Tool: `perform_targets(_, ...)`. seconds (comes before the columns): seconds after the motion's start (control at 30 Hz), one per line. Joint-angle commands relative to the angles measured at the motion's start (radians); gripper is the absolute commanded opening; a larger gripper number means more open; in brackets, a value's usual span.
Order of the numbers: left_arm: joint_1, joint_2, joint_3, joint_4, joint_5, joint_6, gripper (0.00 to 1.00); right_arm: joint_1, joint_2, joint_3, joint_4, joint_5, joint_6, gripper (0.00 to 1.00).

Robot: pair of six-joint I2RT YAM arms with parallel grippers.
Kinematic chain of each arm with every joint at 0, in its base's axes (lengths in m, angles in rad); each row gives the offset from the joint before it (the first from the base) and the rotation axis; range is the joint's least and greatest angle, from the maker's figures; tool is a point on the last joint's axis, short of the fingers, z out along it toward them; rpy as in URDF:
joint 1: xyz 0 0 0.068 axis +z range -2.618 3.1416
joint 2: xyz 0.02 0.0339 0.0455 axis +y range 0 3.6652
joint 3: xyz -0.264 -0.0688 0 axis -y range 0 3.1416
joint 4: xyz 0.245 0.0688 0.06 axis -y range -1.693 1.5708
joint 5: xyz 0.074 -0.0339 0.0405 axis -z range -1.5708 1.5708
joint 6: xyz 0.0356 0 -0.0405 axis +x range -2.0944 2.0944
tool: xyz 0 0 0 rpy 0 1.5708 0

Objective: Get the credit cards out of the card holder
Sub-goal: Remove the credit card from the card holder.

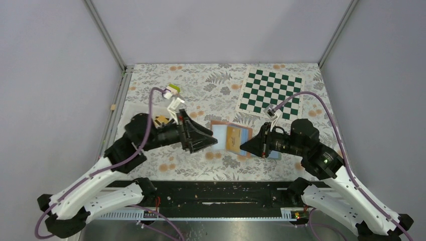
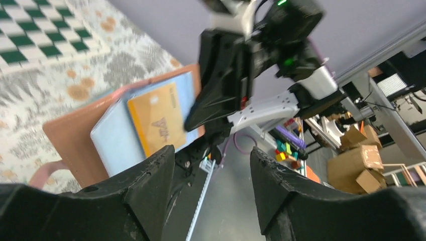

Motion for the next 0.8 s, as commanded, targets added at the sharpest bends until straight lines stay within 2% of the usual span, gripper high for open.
perform_targets(0.0,-0.003,0.071,-0.063,0.085,0.067,-0.030,0.56,-0.004,-0.033,0.026,0.097,-0.037,-0.018,0.00)
perform_targets(0.1,0.001,0.085,-0.079,0.095,0.047,-0.024,0.56,-0.003,-0.059,0.016,0.130,-0.087,-0.021,0.00)
perform_targets(0.37,0.001,0.088,-0.146,0.282,0.110,-0.115,0.56,-0.004,-0.099,-0.020,0.224,-0.166,0.010,0.00)
perform_targets(0.5,0.001,0.068,-0.193,0.389,0.129,-0.160,0.57,-0.004,-0.102,-0.028,0.243,-0.178,0.022,0.00)
perform_targets(0.77,0.002,0.079,-0.232,0.504,0.185,-0.215,0.58,-0.003,-0.096,-0.026,0.248,-0.191,0.026,0.00)
